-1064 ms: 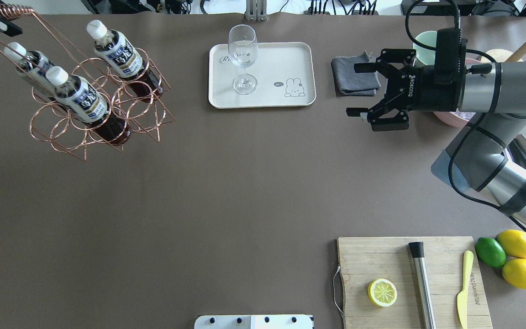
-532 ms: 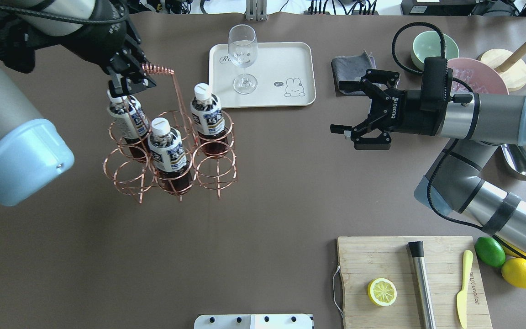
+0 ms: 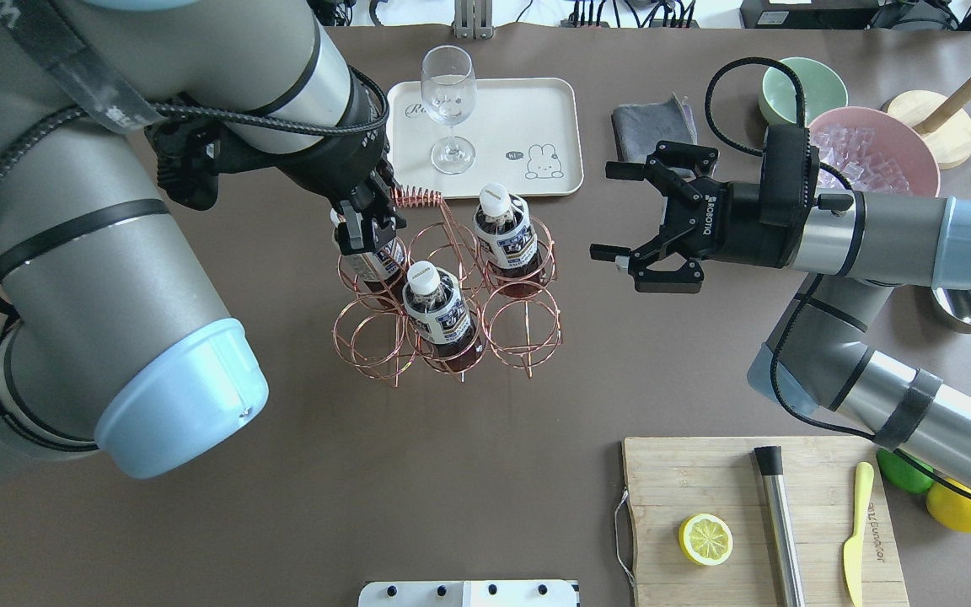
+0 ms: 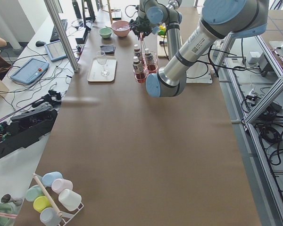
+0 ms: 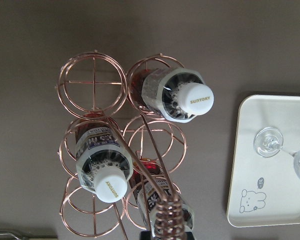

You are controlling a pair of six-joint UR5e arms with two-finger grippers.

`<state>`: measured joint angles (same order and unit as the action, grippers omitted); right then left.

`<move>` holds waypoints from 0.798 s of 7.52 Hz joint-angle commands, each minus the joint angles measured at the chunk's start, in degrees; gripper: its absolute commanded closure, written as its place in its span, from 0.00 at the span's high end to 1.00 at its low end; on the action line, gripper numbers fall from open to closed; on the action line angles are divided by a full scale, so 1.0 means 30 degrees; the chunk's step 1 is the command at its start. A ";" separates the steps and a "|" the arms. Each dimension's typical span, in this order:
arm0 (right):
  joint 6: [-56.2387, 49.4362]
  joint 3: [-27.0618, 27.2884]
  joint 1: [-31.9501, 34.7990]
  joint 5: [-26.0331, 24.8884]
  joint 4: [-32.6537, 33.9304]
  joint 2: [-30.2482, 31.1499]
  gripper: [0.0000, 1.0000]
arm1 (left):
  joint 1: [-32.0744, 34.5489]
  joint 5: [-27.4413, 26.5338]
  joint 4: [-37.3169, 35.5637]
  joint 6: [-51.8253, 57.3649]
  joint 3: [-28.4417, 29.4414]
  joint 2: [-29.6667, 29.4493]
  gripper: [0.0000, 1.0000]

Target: Take tea from basket to plate

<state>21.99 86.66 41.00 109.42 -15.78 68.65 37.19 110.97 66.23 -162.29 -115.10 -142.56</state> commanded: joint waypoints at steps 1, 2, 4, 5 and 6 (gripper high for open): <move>-0.0005 0.0029 -0.0042 -0.0434 -0.0102 -0.0032 0.99 | -0.0267 -0.0282 0.0013 -0.0278 0.0164 -0.0089 0.00; -0.0005 0.0001 -0.0043 -0.0495 -0.0189 -0.0032 0.99 | -0.0267 -0.0282 0.0013 -0.0278 0.0164 -0.0059 0.00; 0.0053 0.0000 -0.0043 -0.0467 -0.0190 0.0026 0.99 | -0.1024 -0.1416 0.0013 -0.0278 0.0368 -0.0058 0.00; 0.0402 0.0174 -0.0014 -0.0263 -0.0190 0.0287 0.99 | -0.1319 -0.1802 0.0071 -0.0278 0.0746 -0.0088 0.00; 0.0637 0.0408 0.0219 0.0203 -0.0190 0.0783 0.99 | -0.1351 -0.2096 0.0158 -0.0249 0.1040 -0.0088 0.00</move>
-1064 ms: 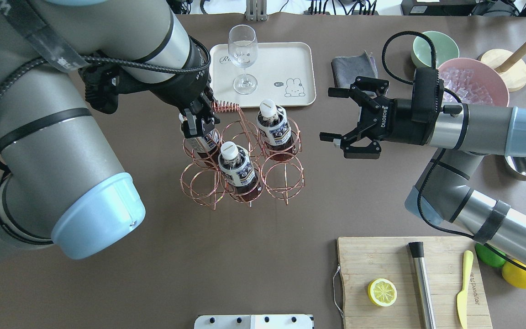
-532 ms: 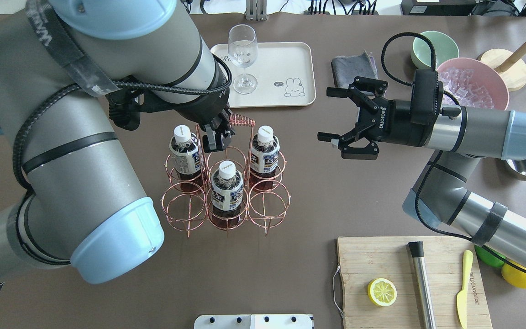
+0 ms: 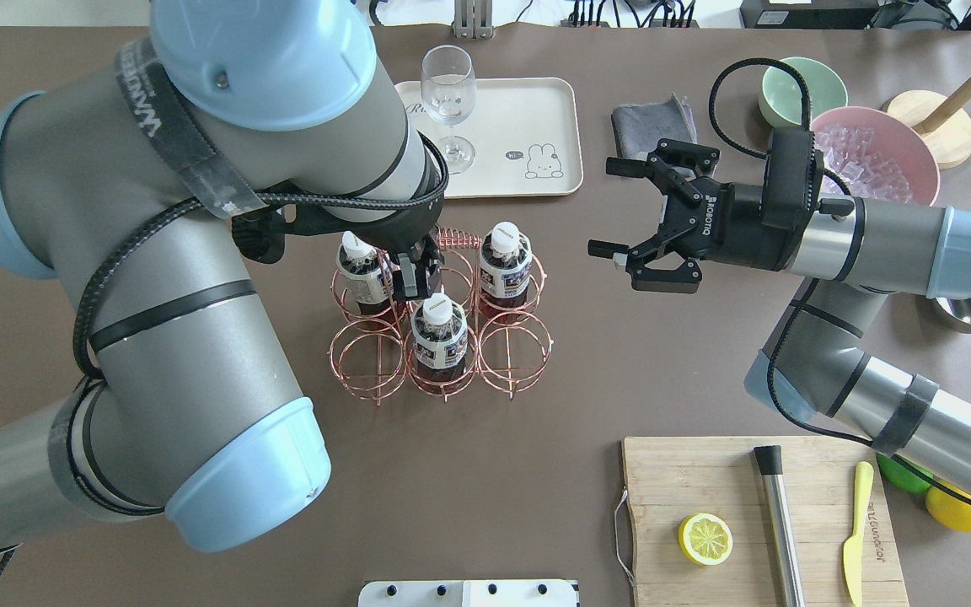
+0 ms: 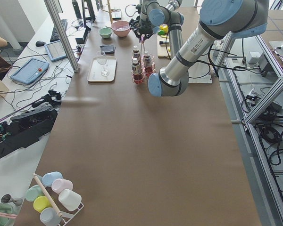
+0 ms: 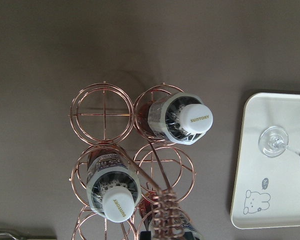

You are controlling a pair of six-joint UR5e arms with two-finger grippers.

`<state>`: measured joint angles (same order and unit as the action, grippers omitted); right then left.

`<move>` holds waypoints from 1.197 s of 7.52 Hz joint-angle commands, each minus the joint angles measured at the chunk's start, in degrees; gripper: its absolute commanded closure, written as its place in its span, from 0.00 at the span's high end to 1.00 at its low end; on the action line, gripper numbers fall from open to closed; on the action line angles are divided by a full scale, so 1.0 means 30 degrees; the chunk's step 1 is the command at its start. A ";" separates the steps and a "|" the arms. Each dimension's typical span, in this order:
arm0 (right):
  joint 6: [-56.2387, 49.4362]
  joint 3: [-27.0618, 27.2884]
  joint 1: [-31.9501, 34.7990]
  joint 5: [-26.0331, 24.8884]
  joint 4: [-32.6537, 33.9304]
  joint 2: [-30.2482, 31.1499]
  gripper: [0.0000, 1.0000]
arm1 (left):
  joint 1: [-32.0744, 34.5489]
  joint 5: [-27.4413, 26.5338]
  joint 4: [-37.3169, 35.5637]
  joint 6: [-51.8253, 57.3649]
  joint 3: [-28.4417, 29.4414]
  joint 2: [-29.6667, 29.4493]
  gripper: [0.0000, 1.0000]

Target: Take tea from basket to plate

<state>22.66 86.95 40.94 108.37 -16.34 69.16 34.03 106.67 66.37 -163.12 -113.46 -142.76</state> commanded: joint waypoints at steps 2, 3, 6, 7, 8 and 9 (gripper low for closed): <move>0.0385 0.0461 0.0502 0.0848 -0.0031 0.1173 0.99 | -0.0385 -0.0692 0.0114 0.0086 0.0439 -0.0020 0.00; 0.0385 0.0461 0.0503 0.0848 -0.0090 0.1174 0.99 | -0.0385 -0.0692 0.0114 0.0087 0.0351 -0.0020 0.00; 0.0385 0.0432 0.0444 0.0819 -0.0120 0.1116 0.99 | -0.0414 -0.0604 -0.0032 0.0058 0.0145 -0.0050 0.00; 0.0385 0.0432 0.0415 0.0732 -0.0120 0.1000 0.99 | -0.0386 -0.0575 -0.0061 0.0057 0.0145 -0.0050 0.00; 0.0385 0.0403 0.0386 0.0673 -0.0062 0.0882 0.99 | -0.0414 -0.0546 -0.0265 0.0028 0.0116 -0.0021 0.00; 0.0385 0.0403 0.0298 0.0672 -0.0032 0.0823 1.00 | -0.0415 -0.0546 -0.0354 0.0028 -0.0116 0.0038 0.00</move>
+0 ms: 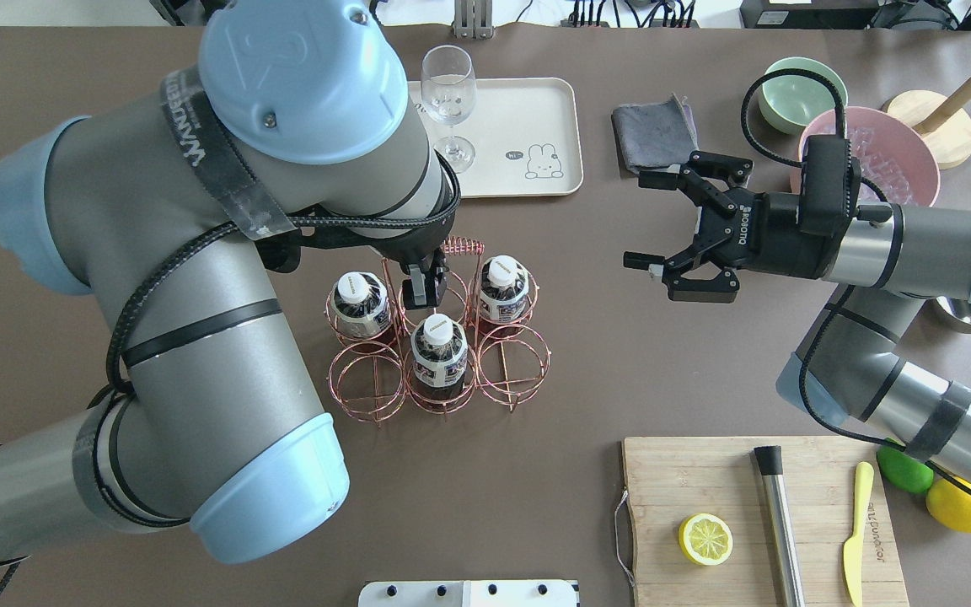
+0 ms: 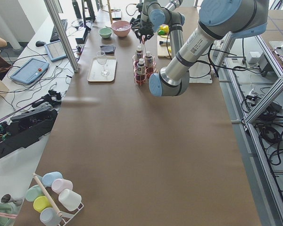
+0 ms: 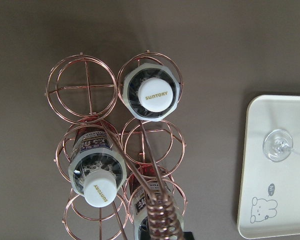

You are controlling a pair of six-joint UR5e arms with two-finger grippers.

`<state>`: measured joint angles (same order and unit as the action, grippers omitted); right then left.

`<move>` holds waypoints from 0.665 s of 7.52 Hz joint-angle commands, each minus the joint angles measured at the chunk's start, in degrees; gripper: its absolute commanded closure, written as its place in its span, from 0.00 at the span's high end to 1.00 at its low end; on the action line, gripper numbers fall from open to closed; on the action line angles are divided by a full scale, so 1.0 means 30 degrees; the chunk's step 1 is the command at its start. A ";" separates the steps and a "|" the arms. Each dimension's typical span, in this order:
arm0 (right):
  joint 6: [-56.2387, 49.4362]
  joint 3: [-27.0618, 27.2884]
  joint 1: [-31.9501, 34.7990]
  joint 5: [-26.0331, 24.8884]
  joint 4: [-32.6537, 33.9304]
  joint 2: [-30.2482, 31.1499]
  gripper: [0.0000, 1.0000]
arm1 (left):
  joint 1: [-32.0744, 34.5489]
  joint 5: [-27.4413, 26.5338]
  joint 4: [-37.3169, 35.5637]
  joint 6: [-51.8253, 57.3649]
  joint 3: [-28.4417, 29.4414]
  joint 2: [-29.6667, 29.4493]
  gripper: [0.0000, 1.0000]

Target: Take tea from basket to plate

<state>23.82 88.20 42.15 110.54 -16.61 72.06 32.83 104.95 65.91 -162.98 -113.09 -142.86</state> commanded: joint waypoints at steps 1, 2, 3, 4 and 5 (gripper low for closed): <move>0.0261 -0.0045 -0.0337 -0.0108 0.0060 -0.0348 1.00 | -0.0014 0.0025 -0.0376 -0.0018 -0.0389 0.0102 0.00; 0.0641 -0.0045 -0.0687 -0.0312 0.0118 -0.0524 1.00 | 0.0015 0.0025 -0.0407 -0.0018 -0.0565 0.0305 0.00; 0.0674 -0.0306 -0.1039 -0.0430 0.0292 -0.1047 0.99 | -0.0014 0.0025 -0.0407 -0.0018 -0.0567 0.0307 0.00; 0.0703 -0.0338 -0.1564 -0.0605 0.0787 -0.1343 0.99 | -0.0014 0.0025 -0.0407 -0.0018 -0.0538 0.0336 0.00; 0.0675 -0.0512 -0.2121 -0.1129 0.1082 -0.1694 0.99 | 0.0015 0.0025 -0.0407 0.0011 -0.0537 0.0336 0.00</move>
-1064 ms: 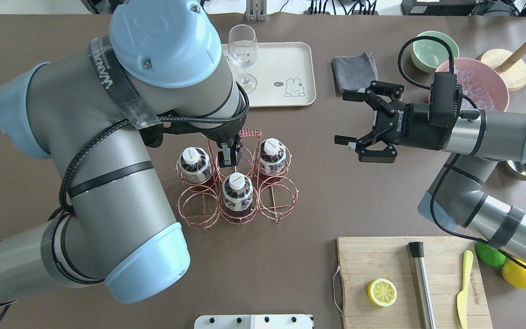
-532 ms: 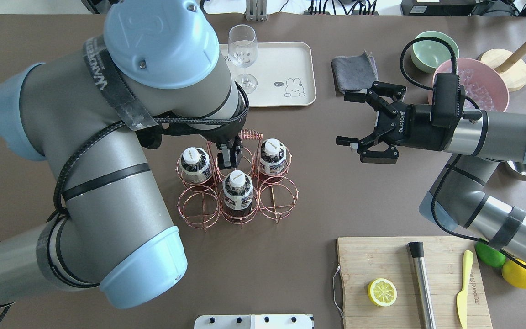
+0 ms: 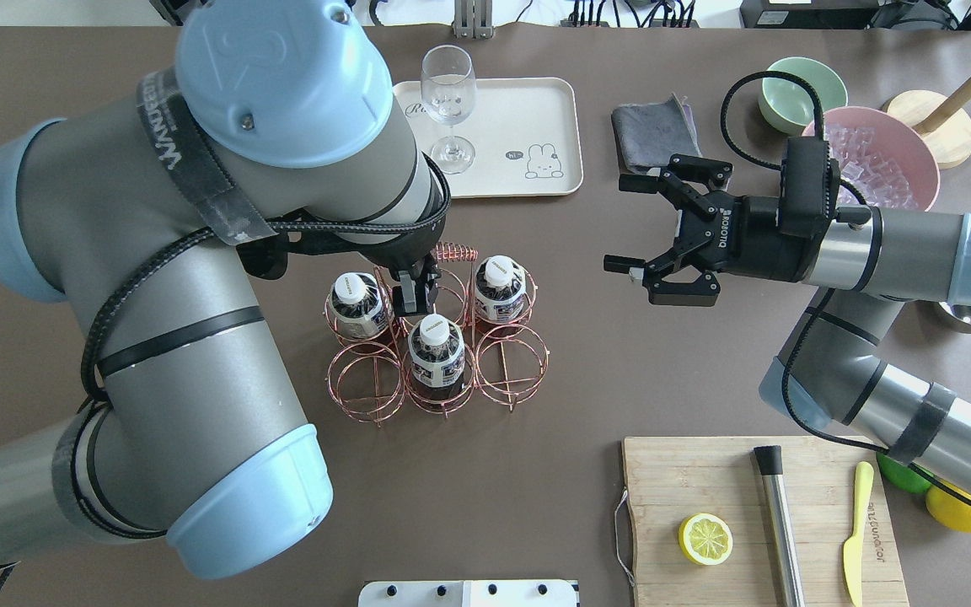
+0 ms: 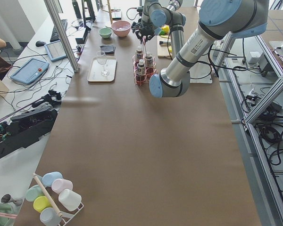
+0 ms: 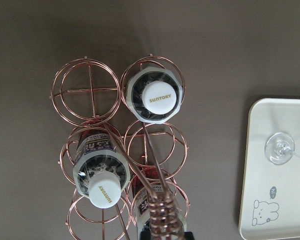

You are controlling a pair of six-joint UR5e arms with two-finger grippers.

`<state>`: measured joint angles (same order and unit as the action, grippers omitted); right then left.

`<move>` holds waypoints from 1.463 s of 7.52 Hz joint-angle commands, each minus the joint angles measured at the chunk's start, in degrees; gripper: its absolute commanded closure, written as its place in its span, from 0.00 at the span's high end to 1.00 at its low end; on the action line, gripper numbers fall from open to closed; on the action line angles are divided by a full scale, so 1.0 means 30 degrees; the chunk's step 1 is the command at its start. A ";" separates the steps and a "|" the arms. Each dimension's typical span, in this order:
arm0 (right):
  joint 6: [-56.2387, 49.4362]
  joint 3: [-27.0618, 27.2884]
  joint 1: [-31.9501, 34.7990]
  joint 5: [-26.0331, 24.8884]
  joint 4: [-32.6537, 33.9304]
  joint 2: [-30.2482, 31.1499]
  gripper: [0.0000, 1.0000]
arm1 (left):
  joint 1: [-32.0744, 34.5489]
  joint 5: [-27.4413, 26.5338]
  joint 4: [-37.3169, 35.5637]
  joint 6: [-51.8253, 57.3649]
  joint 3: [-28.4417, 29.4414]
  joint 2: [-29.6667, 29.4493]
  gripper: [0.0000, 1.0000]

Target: Take tea from basket to plate

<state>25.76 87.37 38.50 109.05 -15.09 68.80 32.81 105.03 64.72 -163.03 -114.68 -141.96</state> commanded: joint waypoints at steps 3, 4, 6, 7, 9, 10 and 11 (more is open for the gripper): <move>-0.0235 -0.1725 -0.1580 -0.1454 0.1135 -0.2216 0.98 | 0.0021 0.0001 -0.0127 0.0057 -0.0035 0.0034 0.00; -0.0584 -0.1818 -0.1988 -0.1805 0.1164 -0.2251 0.98 | 0.0021 0.0001 -0.0127 0.0058 -0.0035 0.0034 0.00; -0.1725 -0.2111 -0.2226 -0.2128 0.1164 -0.2251 0.98 | 0.0021 0.0001 -0.0127 0.0087 -0.0006 0.0034 0.00; -0.2484 -0.2257 -0.2633 -0.2682 0.1135 -0.2222 0.98 | 0.0021 0.0001 -0.0156 0.0087 -0.0005 0.0034 0.00; -0.3192 -0.2376 -0.2695 -0.2862 0.1164 -0.2280 0.96 | 0.0021 0.0001 -0.0245 0.0087 -0.0005 0.0034 0.00; -0.3369 -0.2492 -0.2753 -0.3037 0.1164 -0.2281 0.94 | 0.0021 0.0001 -0.0245 0.0087 -0.0005 0.0034 0.00; -0.3602 -0.2522 -0.2841 -0.3039 0.1164 -0.2281 0.90 | 0.0021 0.0001 -0.0245 0.0087 -0.0034 0.0034 0.00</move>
<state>16.26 80.13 30.37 100.35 -11.61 62.00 32.87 105.03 64.01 -162.77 -114.70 -141.86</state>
